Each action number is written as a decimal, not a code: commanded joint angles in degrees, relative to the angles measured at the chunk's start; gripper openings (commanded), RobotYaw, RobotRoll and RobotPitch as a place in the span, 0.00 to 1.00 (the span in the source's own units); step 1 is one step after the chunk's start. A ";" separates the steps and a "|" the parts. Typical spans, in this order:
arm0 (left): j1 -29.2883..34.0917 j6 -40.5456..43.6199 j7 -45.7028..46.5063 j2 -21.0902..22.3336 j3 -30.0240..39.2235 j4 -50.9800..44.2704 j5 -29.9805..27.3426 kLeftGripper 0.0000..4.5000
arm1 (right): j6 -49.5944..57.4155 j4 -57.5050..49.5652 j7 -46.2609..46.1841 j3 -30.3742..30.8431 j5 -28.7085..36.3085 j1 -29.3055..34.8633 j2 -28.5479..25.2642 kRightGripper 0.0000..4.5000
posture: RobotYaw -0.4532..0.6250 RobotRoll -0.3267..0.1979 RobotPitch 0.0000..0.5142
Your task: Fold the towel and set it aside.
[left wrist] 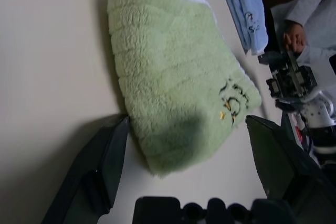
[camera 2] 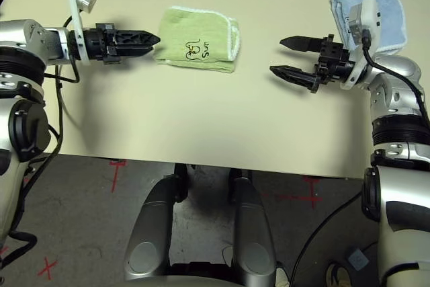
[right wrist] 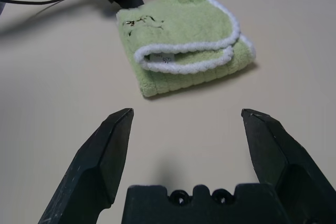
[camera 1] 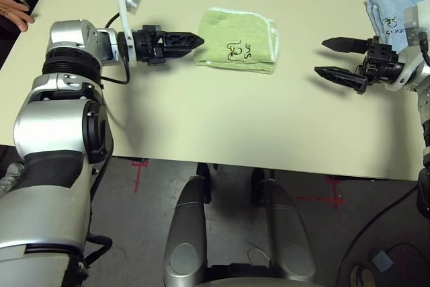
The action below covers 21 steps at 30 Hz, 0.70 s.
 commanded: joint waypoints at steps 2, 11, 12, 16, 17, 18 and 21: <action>-0.19 -1.76 4.41 -3.12 1.40 2.10 -0.21 1.00 | 1.36 -2.69 -0.94 -0.96 1.00 2.34 -0.69 1.00 | 0.43 0.62 0.77; -0.78 -2.51 5.62 -10.41 -0.60 2.40 1.46 1.00 | 2.52 -6.02 -2.66 -1.06 1.65 3.51 -0.55 1.00 | 0.41 0.62 0.77; -0.85 -2.40 5.58 -10.52 -0.95 2.53 1.68 0.96 | 2.81 -6.65 -2.83 -1.11 1.82 3.82 -0.65 1.00 | 0.40 0.62 0.77; -0.86 -3.19 5.72 -10.26 -2.30 3.05 3.03 0.71 | 3.45 -8.27 -3.56 -1.73 2.34 5.26 -1.58 1.00 | 0.40 0.62 0.77; -0.87 -3.36 5.77 -10.19 -2.51 3.12 3.26 0.63 | 3.53 -8.39 -3.74 -1.70 2.39 5.31 -1.62 1.00 | 0.40 0.62 0.76; -0.89 -3.56 5.76 -10.12 -2.76 3.19 3.53 0.55 | 3.58 -8.44 -3.89 -1.62 2.43 5.29 -1.61 1.00 | 0.41 0.62 0.76; -1.06 -3.71 5.77 -9.95 -2.80 3.55 3.66 0.28 | 3.49 -8.24 -4.22 -1.37 2.42 4.97 -1.51 1.00 | 0.41 0.62 0.76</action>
